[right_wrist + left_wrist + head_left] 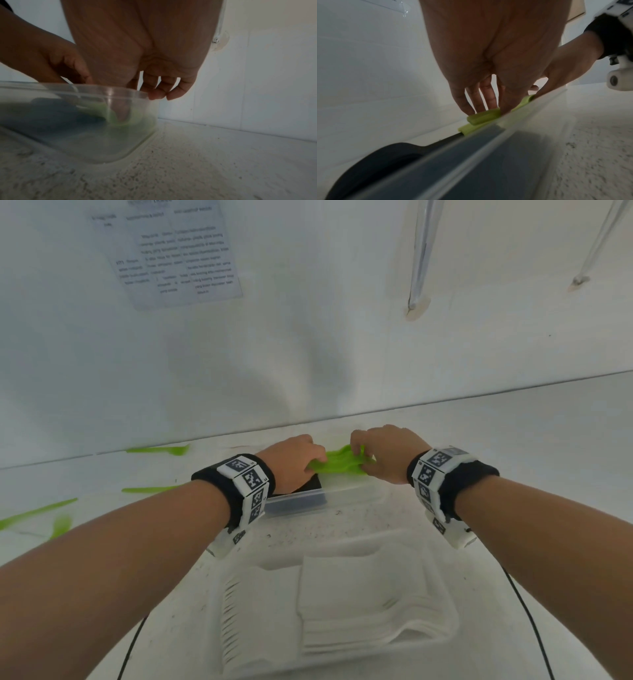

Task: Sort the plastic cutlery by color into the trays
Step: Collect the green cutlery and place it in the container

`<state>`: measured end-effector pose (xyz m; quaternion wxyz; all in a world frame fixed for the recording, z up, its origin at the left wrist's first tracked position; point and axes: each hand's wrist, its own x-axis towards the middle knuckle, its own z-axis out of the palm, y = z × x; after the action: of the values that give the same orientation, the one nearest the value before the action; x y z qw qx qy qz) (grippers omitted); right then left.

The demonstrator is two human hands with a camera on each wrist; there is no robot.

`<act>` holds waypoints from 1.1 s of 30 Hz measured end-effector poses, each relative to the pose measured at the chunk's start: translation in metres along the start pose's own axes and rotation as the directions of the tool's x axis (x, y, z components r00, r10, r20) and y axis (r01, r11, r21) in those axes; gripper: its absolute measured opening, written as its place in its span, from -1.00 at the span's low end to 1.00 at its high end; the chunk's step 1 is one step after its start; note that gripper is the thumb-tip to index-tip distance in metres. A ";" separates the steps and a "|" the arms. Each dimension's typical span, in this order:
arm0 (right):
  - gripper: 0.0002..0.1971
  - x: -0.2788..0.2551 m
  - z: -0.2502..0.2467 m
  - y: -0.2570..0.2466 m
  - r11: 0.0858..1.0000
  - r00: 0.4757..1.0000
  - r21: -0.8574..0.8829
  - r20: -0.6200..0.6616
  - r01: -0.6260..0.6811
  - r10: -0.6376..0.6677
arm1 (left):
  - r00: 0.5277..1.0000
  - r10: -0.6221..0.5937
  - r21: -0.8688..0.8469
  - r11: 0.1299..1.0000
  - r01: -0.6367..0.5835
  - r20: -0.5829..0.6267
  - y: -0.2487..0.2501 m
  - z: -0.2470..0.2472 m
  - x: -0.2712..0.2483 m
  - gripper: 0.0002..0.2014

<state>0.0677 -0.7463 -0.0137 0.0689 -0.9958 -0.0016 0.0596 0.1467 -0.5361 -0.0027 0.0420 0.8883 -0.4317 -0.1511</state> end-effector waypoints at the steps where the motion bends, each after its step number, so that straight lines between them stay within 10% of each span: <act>1: -0.82 0.004 0.003 0.001 1.000 1.000 -0.012 -0.003 0.009 -0.009 | 1.000 -0.006 0.022 1.000 0.006 0.007 0.000 0.000 0.001 -0.71; 33: -0.89 0.015 0.013 -0.006 0.990 0.997 -0.131 -0.069 -0.048 0.039 | 0.984 -0.051 0.177 0.981 0.082 -0.172 -0.001 0.030 0.007 -0.81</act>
<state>0.0808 -0.7383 -0.0274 0.0013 -0.9994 0.0185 0.0276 0.1424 -0.5392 -0.0331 -0.0090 0.9119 -0.4087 -0.0372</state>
